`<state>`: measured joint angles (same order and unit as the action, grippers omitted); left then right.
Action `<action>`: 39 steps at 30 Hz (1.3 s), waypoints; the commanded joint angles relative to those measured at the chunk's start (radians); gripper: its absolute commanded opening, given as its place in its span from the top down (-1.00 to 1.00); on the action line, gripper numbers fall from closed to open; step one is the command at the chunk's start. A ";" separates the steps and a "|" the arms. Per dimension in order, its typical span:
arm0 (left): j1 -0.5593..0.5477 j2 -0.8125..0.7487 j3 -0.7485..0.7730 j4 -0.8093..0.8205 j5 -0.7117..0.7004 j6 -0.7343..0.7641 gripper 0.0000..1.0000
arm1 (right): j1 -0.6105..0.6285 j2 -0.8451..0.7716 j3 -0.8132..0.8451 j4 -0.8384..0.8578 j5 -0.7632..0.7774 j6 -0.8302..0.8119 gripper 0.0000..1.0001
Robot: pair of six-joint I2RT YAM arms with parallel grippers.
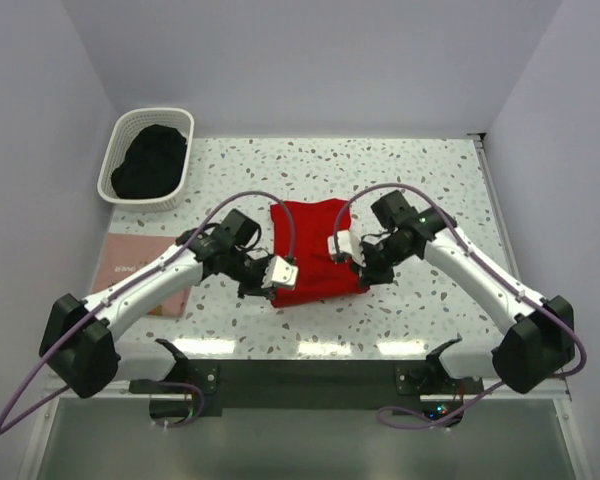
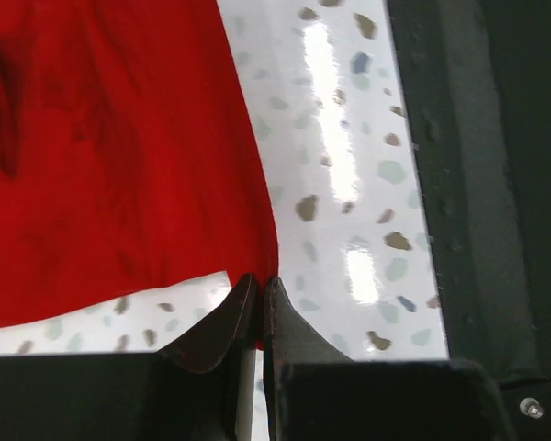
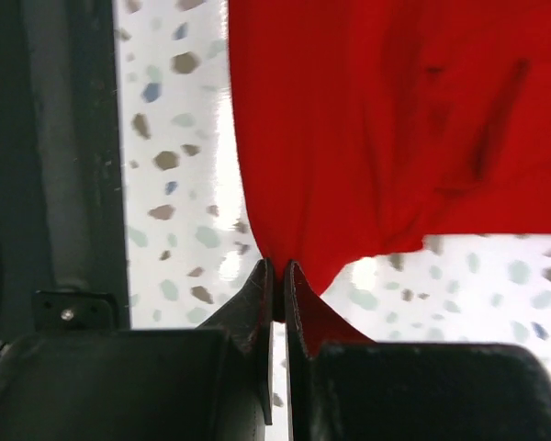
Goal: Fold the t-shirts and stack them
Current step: Fold the tshirt
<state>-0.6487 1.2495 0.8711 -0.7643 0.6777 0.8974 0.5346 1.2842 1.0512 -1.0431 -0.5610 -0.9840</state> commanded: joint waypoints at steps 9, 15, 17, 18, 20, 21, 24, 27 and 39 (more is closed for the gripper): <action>0.287 0.572 0.676 -0.179 -0.018 0.063 1.00 | -0.199 0.539 0.600 -0.098 0.023 -0.107 1.00; 0.325 0.869 0.910 -0.136 -0.041 0.019 1.00 | -0.223 0.867 0.826 -0.012 0.042 -0.085 1.00; 0.327 0.942 0.943 -0.110 -0.061 -0.005 1.00 | -0.225 0.932 0.859 0.006 0.059 -0.067 1.00; 0.327 0.959 0.947 -0.106 -0.066 -0.009 1.00 | -0.225 0.955 0.869 0.015 0.061 -0.064 1.00; 0.327 0.987 0.928 -0.086 -0.067 -0.034 1.00 | -0.225 0.994 0.851 0.040 0.064 -0.050 1.00; 0.327 0.986 0.912 -0.078 -0.064 -0.037 1.00 | -0.225 0.997 0.816 0.063 0.064 -0.045 1.00; 0.323 0.934 0.742 -0.024 -0.047 -0.043 1.00 | -0.219 0.954 0.716 0.107 0.058 -0.015 1.00; 0.320 0.830 0.613 0.026 -0.043 -0.051 1.00 | -0.200 0.887 0.571 0.121 0.035 0.018 1.00; 0.265 0.366 0.137 0.051 0.059 -0.042 0.60 | -0.067 0.498 0.176 0.022 -0.051 0.220 0.38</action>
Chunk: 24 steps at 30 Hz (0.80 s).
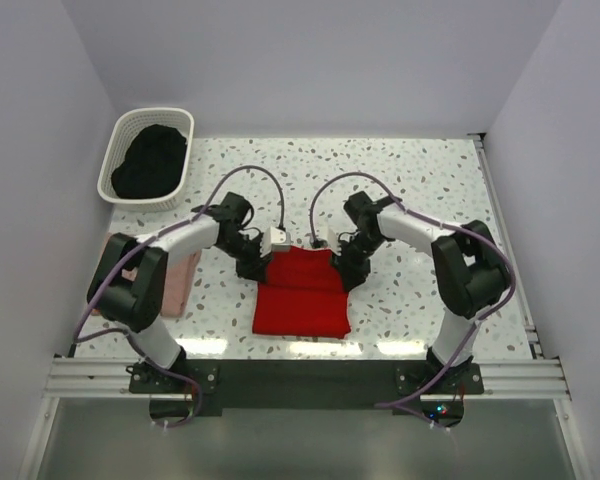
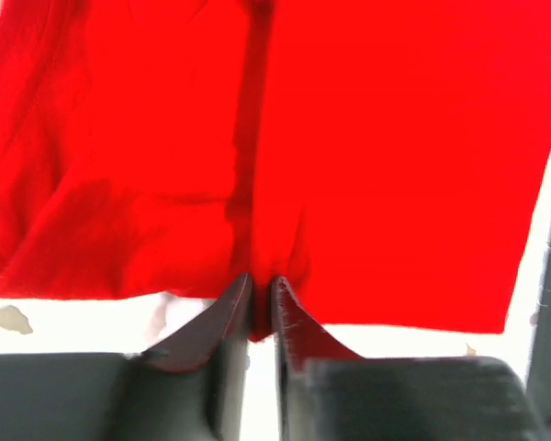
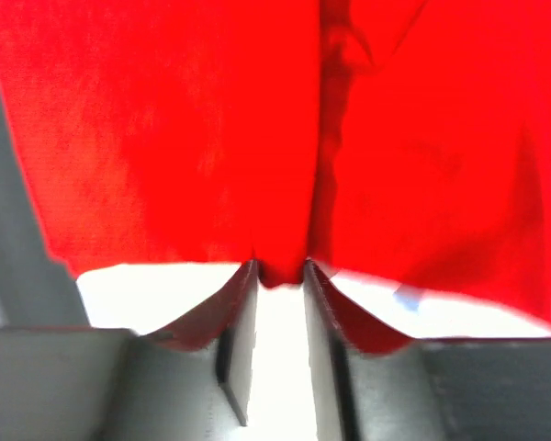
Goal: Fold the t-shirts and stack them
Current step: Fold the tshirt
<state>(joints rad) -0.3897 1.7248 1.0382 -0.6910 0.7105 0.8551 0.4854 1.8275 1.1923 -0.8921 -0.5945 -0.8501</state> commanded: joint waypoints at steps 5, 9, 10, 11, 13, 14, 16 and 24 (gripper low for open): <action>0.006 -0.221 0.009 -0.030 0.026 0.058 0.16 | -0.102 0.035 0.280 -0.303 -0.145 0.175 0.14; -0.052 -0.208 0.074 0.005 0.021 0.058 0.11 | -0.114 0.153 0.447 -0.325 -0.264 0.282 0.21; -0.069 -0.200 0.079 0.019 0.015 0.049 0.11 | -0.114 0.195 0.469 -0.305 -0.280 0.349 0.24; -0.087 -0.183 0.082 0.034 0.009 0.039 0.11 | -0.113 0.213 0.490 -0.276 -0.306 0.394 0.28; -0.138 -0.159 0.077 0.091 -0.012 0.015 0.11 | -0.107 0.260 0.506 -0.179 -0.315 0.500 0.40; -0.152 -0.147 0.077 0.108 -0.014 0.012 0.11 | -0.091 0.279 0.527 -0.159 -0.314 0.517 0.43; -0.182 -0.105 0.086 0.159 -0.016 -0.022 0.11 | -0.074 0.331 0.567 -0.134 -0.301 0.548 0.54; -0.242 0.012 0.103 0.198 -0.002 -0.074 0.11 | -0.007 0.444 0.609 -0.082 -0.283 0.585 0.57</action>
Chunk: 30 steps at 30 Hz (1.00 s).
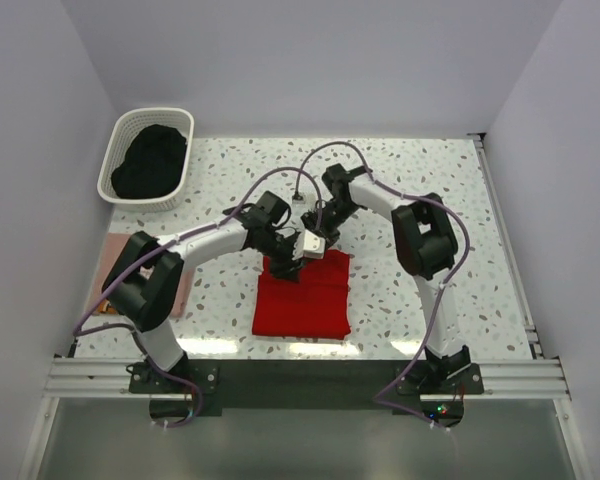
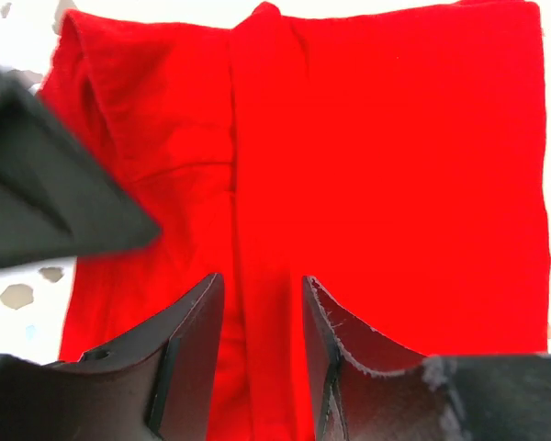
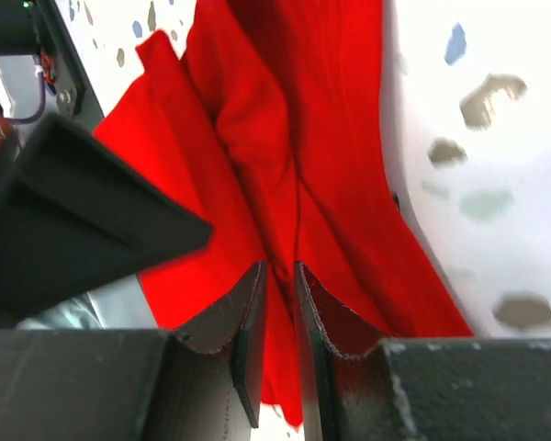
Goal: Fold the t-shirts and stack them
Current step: Fold the tshirt
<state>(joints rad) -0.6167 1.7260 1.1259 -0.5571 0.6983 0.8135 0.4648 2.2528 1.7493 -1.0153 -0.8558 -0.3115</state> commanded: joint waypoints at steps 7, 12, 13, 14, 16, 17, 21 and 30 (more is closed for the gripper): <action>-0.031 0.059 -0.011 0.082 0.004 -0.042 0.15 | 0.015 0.108 0.061 0.066 -0.002 0.035 0.59; -0.040 0.096 -0.014 0.089 -0.013 -0.079 0.16 | 0.015 0.143 0.055 0.081 0.012 0.032 0.60; -0.040 0.109 -0.012 0.094 -0.013 -0.085 0.14 | 0.015 0.145 0.049 0.084 0.014 0.031 0.60; -0.040 0.112 -0.014 0.100 -0.014 -0.094 0.13 | 0.015 0.146 0.044 0.089 0.017 0.029 0.60; -0.040 0.116 -0.014 0.105 -0.010 -0.099 0.11 | 0.017 0.149 0.036 0.093 0.018 0.025 0.60; -0.040 0.119 -0.012 0.102 -0.005 -0.100 0.12 | 0.017 0.152 0.035 0.092 0.023 0.025 0.61; -0.041 0.089 -0.011 0.092 0.006 -0.100 0.57 | 0.017 0.159 0.024 0.089 0.026 0.009 0.63; -0.094 -0.123 -0.078 0.118 -0.049 -0.106 1.00 | 0.024 0.142 -0.045 0.092 0.029 -0.031 0.68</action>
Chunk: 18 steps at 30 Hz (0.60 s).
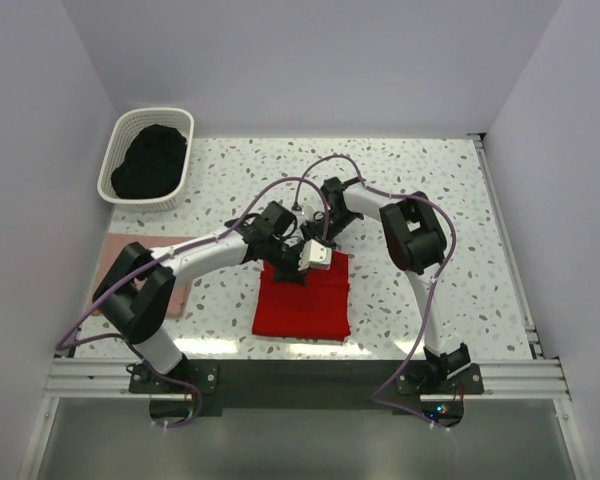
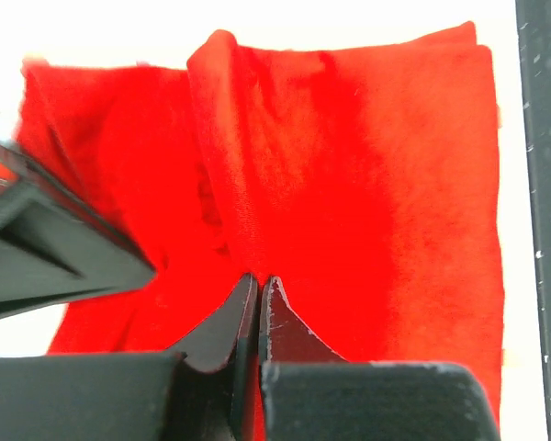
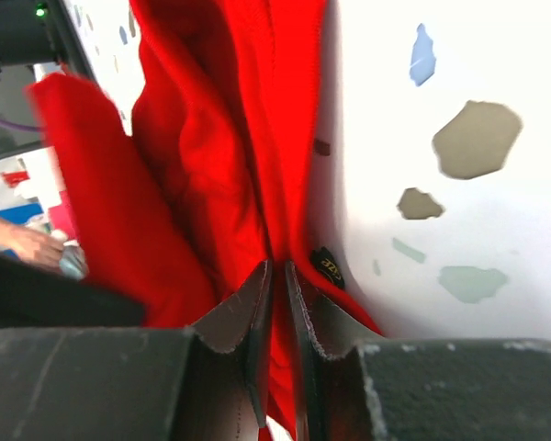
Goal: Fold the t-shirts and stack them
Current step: Fold the tshirt
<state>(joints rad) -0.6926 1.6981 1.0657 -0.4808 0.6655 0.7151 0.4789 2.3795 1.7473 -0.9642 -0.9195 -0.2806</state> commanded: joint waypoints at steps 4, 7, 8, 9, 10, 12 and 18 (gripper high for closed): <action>-0.021 -0.143 -0.038 0.097 -0.096 0.006 1.00 | 0.020 0.007 -0.074 0.036 0.088 -0.084 0.69; -0.021 -0.149 -0.023 0.134 -0.171 0.024 1.00 | 0.021 0.004 -0.083 0.028 0.085 -0.097 0.70; -0.019 -0.147 -0.021 0.148 -0.190 0.027 1.00 | 0.021 0.004 -0.084 0.024 0.085 -0.100 0.70; -0.019 -0.147 -0.019 0.162 -0.204 0.032 1.00 | 0.020 0.004 -0.085 0.022 0.085 -0.106 0.70; -0.018 -0.147 -0.019 0.191 -0.219 0.041 1.00 | 0.021 0.003 -0.086 0.018 0.084 -0.108 0.70; -0.016 -0.146 -0.021 0.224 -0.257 0.056 1.00 | 0.021 0.000 -0.086 0.016 0.082 -0.115 0.70; -0.010 -0.147 -0.059 0.378 -0.310 0.112 1.00 | 0.021 0.003 -0.071 0.002 0.080 -0.126 0.70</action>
<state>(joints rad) -0.7136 1.5745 1.0260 -0.2512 0.4038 0.7727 0.4881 2.3772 1.6928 -0.9871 -0.9779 -0.3340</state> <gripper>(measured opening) 0.029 0.149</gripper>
